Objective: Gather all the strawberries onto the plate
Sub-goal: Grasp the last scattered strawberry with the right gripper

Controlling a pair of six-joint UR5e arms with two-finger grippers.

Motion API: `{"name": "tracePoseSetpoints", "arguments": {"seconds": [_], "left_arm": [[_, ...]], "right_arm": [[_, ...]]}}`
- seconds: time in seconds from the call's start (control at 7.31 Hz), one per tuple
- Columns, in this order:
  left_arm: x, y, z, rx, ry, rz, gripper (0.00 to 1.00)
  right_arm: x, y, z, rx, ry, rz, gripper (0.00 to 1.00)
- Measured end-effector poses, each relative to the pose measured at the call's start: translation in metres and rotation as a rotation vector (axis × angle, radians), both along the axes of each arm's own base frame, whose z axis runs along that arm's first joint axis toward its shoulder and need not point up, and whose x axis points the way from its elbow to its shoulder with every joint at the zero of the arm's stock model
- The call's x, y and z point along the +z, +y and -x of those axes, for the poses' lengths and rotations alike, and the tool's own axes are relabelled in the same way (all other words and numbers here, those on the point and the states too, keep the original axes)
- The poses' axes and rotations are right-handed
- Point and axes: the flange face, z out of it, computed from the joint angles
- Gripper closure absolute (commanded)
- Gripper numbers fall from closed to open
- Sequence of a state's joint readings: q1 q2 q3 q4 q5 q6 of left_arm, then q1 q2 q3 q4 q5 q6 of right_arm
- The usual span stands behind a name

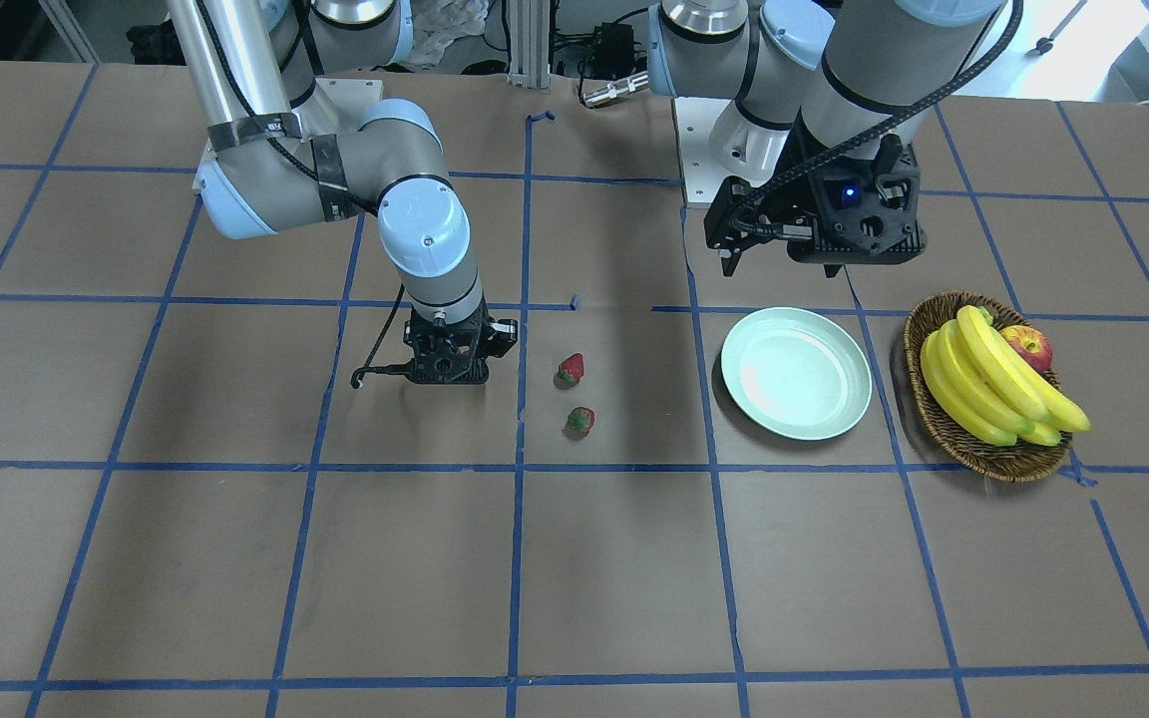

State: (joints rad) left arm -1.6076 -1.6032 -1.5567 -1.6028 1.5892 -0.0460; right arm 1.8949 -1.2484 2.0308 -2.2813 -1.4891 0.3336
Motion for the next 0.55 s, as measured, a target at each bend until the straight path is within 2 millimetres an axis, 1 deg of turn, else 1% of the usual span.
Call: {"name": "tracePoseSetpoints", "arguments": {"seconds": [0.14,0.27,0.41,0.55], "left_arm": [[0.0,0.0,0.0,0.0,0.0,0.0,0.0],[-0.001,0.0,0.001,-0.001,0.0,-0.003,0.0],[-0.003,0.001,0.001,-0.002,-0.001,-0.006,0.0],[-0.004,0.002,0.001,-0.003,-0.001,-0.008,0.0]], "right_arm": [[0.008,-0.006,-0.006,0.007,0.001,0.024,0.98],[0.018,-0.009,-0.018,0.021,-0.01,0.048,0.98],[0.03,-0.007,-0.04,0.028,-0.032,0.075,0.97],[0.044,-0.003,-0.07,0.008,-0.065,0.108,0.97]]}}
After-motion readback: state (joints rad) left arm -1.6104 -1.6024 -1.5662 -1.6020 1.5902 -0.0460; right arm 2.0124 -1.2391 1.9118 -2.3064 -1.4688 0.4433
